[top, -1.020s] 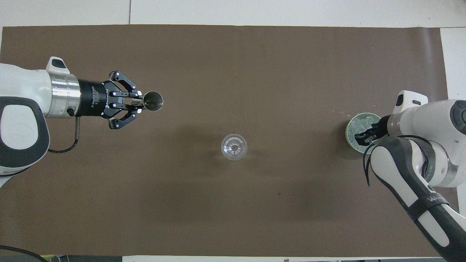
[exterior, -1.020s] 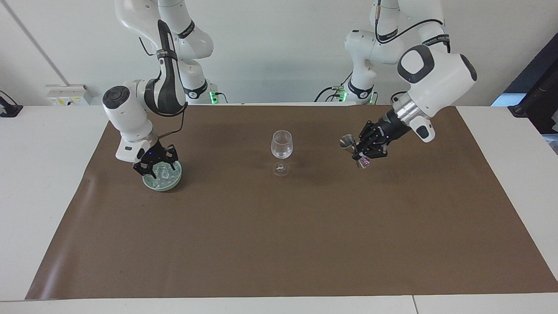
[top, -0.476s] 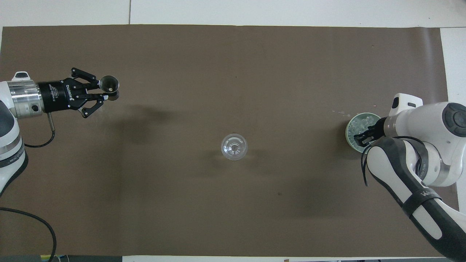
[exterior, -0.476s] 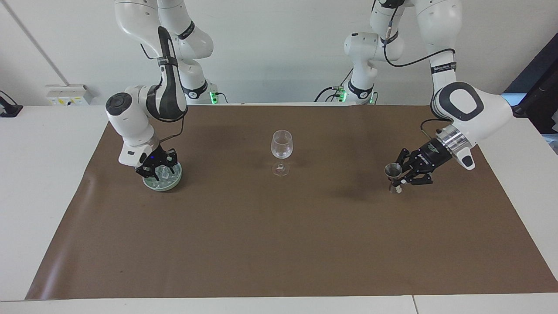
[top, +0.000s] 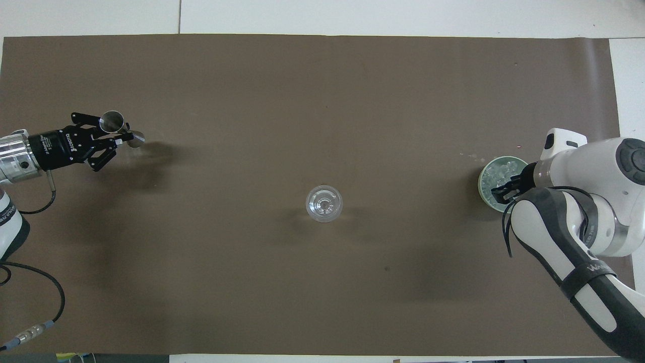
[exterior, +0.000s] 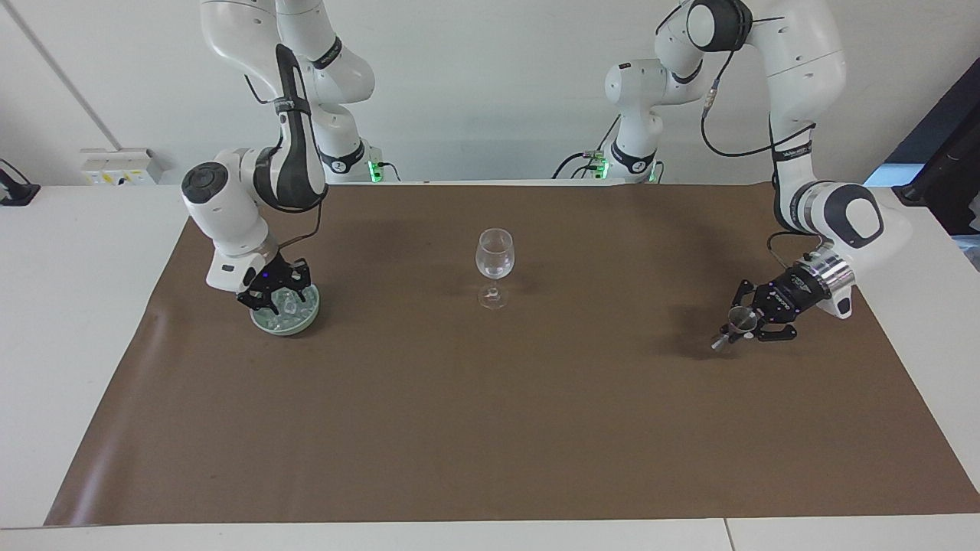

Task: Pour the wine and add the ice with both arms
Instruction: 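Set the jigger down with the left gripper while the right gripper grasps ice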

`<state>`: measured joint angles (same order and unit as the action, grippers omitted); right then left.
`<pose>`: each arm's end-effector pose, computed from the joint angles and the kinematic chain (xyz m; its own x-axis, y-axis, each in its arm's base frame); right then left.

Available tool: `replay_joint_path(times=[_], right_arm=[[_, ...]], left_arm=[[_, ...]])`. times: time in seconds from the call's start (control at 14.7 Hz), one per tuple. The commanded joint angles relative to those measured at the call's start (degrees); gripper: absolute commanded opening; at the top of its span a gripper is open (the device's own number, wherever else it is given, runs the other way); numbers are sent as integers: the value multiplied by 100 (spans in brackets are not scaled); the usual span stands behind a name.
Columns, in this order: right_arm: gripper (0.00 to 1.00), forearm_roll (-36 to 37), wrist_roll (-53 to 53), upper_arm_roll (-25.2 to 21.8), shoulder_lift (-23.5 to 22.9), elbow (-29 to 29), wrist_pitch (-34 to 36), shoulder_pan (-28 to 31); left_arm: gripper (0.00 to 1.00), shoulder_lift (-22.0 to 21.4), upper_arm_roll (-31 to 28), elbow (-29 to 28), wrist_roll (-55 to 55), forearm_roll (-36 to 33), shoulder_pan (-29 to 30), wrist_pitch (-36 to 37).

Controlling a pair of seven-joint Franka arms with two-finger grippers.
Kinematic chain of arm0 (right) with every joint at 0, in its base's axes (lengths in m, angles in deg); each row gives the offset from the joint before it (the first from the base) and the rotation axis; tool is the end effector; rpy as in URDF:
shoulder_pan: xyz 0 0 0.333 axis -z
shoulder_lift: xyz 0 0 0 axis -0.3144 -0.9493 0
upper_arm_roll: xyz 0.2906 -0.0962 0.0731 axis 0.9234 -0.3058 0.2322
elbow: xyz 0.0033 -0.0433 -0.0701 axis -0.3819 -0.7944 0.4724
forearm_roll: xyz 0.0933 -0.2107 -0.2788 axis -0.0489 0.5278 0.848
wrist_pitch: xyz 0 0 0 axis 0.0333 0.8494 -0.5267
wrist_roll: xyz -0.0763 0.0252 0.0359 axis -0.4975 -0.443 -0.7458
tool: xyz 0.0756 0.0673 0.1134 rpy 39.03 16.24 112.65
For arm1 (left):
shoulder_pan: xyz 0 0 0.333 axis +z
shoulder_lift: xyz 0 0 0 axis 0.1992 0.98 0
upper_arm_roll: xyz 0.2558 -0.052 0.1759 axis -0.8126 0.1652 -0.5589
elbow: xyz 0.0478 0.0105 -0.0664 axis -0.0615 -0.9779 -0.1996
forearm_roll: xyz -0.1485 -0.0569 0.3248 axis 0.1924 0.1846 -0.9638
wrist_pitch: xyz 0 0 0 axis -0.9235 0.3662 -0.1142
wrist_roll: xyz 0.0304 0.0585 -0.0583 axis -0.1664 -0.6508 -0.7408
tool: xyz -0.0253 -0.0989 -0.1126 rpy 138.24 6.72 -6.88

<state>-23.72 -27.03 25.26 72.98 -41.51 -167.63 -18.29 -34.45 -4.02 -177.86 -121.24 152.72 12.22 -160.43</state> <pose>0.4990 -0.0311 0.3024 0.8702 0.4920 0.0260 0.4926 -0.8699 -0.0245 0.5859 0.0587 0.3041 -0.1736 0.3763 -0.9101 0.9284 0.3709 -0.0237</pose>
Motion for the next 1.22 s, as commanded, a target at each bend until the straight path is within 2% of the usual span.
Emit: replay_joint_path(times=[0.0,0.2,0.48,0.68,0.95,1.02,1.09,1.16], right_arm=[[58,-133,251,28,43,26,103,76],[58,-133,260,28,52,8,112,76],[55,-133,365,20,61,-36,50,85],[47,-133,479,20,61,-36,33,146],[47,-133,479,20,61,-53,33,137],[46,-133,462,28,61,-62,33,137],[46,-133,444,20,69,-88,33,129],[46,-133,436,28,96,-114,15,129]], left_arm=[[0,119,63,71,149,276,120,161],[0,426,72,80,518,407,375,477],[0,550,55,27,571,425,446,442],[0,533,54,-95,739,451,463,310],[0,480,46,-333,835,583,455,231],[32,480,37,-351,835,583,455,231],[99,480,37,-342,861,575,455,266],[100,471,28,-334,957,575,463,310]])
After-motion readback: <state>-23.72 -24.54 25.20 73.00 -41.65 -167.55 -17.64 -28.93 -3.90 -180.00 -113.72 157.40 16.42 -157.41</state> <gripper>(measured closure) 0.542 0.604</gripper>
